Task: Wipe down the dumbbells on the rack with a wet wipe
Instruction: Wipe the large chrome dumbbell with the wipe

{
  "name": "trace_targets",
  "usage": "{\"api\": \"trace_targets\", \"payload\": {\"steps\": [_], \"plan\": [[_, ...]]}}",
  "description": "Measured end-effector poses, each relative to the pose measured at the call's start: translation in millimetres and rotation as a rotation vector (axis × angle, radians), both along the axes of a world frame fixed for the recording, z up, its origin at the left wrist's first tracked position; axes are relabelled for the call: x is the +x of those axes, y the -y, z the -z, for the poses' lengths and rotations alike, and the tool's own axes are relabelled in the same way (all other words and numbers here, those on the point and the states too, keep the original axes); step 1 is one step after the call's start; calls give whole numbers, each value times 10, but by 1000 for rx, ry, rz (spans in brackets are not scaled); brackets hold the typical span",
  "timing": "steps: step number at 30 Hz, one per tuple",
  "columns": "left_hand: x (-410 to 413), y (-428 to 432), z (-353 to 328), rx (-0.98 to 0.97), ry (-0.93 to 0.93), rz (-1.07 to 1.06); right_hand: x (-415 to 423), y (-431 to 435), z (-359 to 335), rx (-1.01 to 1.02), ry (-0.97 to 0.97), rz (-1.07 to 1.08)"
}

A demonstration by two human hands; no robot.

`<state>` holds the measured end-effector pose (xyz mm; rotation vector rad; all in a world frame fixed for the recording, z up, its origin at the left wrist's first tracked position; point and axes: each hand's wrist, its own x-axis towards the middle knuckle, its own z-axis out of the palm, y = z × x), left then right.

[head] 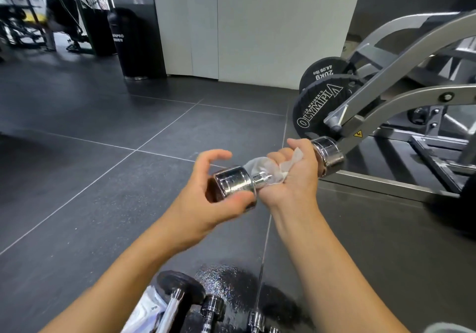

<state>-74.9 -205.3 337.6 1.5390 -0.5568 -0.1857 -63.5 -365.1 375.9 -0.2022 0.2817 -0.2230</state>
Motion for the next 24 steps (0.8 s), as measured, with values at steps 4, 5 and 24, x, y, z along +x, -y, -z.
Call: {"api": "trace_targets", "payload": {"steps": [4,5,24], "plan": [[232,-233,44,340,422,-134,100,-11,128,13,-105,11],[210,-207,-28,199,180,-71,116,-12,143,21,-119,22],[183,-88,119,-27,-703,55,219,-40,331,-177,-406,-100]]}}
